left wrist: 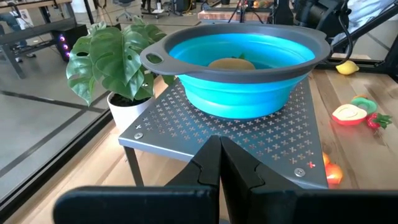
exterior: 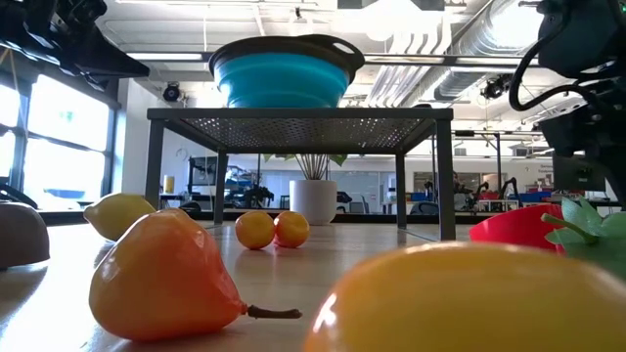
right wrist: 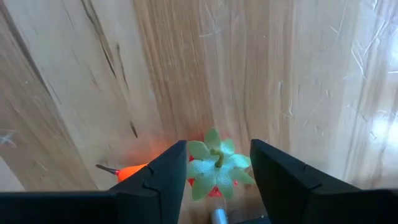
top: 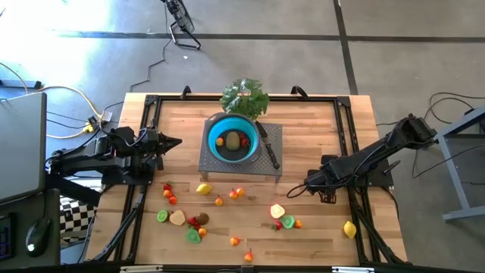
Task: Pick & Place Fruit
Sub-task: Put the strawberry into the blue strainer bowl on the shelf
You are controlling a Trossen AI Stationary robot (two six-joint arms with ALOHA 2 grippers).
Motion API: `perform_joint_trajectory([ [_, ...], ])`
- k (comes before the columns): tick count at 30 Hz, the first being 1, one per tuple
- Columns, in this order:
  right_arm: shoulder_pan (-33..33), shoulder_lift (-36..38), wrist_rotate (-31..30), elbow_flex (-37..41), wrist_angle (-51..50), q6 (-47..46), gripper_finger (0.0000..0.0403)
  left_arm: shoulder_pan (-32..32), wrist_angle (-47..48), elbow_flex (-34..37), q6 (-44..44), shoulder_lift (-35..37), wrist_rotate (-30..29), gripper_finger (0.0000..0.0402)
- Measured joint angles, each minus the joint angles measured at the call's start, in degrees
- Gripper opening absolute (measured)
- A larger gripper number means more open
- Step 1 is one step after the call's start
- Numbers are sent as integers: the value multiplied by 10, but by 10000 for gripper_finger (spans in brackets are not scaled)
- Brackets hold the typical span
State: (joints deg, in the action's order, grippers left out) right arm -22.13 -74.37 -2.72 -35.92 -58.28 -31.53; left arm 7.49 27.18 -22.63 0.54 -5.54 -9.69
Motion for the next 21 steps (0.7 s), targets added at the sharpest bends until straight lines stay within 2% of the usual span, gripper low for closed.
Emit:
perform_joint_trajectory([
  [14, 0, 0, 14, 0, 3, -22, 13, 0, 0, 0, 0, 0, 0, 0],
  [21, 0, 1, 15, -2, 3, -34, 6, 0, 0, 0, 0, 0, 0, 0],
])
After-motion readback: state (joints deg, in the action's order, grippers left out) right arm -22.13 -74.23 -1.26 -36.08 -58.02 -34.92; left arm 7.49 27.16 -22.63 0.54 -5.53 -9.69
